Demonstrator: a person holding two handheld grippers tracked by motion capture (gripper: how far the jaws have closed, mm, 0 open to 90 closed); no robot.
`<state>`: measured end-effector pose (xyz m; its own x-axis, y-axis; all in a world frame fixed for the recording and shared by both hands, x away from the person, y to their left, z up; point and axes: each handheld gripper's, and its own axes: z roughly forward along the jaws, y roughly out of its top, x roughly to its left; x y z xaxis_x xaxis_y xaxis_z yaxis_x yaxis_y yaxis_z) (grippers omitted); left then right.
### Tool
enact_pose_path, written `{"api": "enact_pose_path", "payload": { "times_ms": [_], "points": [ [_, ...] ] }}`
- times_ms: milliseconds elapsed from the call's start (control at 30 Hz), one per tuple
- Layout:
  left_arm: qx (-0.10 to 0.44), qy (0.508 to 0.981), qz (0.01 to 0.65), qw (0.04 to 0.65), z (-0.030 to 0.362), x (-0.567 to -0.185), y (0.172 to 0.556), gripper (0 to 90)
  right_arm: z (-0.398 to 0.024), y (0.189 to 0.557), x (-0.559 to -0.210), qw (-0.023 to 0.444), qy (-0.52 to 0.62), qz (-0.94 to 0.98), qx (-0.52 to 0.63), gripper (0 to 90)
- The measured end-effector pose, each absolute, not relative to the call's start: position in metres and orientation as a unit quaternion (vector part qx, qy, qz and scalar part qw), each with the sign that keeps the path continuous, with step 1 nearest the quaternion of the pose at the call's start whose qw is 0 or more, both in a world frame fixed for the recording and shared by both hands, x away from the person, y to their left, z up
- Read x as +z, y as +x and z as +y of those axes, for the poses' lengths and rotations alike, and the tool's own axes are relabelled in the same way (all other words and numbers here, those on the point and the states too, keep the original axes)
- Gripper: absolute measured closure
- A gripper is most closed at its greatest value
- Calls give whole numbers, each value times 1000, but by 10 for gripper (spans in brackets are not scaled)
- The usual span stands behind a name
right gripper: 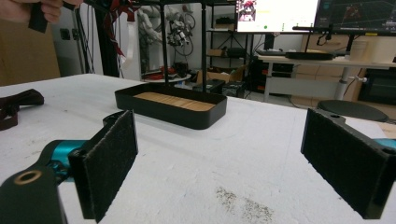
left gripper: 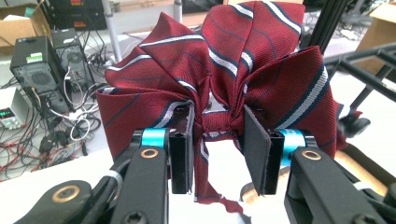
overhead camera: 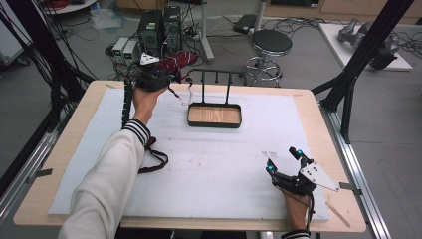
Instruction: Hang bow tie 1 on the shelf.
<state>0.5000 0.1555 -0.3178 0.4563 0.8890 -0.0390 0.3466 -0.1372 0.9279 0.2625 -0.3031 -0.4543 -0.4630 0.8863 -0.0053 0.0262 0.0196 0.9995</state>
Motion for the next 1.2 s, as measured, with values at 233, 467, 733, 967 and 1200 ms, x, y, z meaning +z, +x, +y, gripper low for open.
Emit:
{"api": "enact_pose_path", "payload": {
  "times_ms": [233,467,733,967,1200],
  "points": [
    [264,713,447,471,156,-322,499,647,-303,263,-454,364,370,616,593,103],
    [249,726,443,463,151,-327,498,646,-303,263,-454,361,372,617,593,103],
    [244,731,439,462,154,-328,494,643,-302,263,-454,361,373,618,591,103],
    [231,735,426,475,161,-325,492,493,-302,263,-454,360,374,618,591,103],
    [222,732,393,510,172,-318,483,273,-302,263,-454,361,375,618,589,103]
  ]
}}
